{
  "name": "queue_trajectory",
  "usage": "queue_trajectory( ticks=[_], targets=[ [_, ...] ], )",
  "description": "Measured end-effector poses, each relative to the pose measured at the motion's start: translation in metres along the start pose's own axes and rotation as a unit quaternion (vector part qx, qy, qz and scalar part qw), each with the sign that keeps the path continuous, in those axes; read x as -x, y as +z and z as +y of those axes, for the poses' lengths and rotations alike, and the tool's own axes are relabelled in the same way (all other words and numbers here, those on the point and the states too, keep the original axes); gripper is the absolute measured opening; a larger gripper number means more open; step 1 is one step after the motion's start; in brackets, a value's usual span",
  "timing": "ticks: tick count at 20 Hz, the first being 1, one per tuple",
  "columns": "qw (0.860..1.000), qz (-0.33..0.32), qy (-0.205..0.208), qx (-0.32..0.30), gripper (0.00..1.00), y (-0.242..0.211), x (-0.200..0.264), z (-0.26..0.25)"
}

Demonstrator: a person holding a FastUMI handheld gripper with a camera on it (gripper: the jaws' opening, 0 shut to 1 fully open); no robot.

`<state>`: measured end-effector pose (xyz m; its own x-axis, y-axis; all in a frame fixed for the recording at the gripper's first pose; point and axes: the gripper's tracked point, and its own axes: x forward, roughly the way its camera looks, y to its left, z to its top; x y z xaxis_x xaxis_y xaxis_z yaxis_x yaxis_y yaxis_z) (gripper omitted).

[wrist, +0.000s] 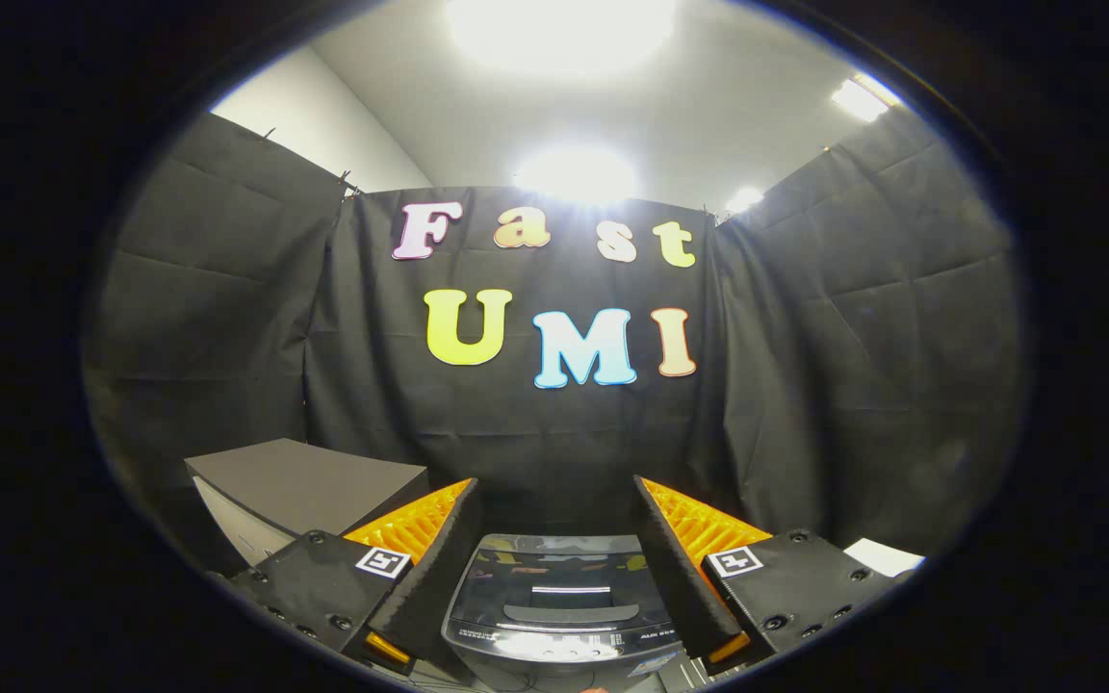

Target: Put the clothes into the washing machine and then close the washing machine lid.

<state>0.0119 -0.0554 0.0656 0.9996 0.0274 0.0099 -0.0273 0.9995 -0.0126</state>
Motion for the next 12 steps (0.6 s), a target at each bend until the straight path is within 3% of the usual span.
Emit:
queue_trajectory(
  ticks=[5,12],
  targets=[
    [1.000,-0.003,-0.017,-0.010,0.97,-0.004,0.029,-0.003],
    [0.999,-0.009,-0.020,-0.024,0.97,-0.003,0.032,-0.005]
  ],
)
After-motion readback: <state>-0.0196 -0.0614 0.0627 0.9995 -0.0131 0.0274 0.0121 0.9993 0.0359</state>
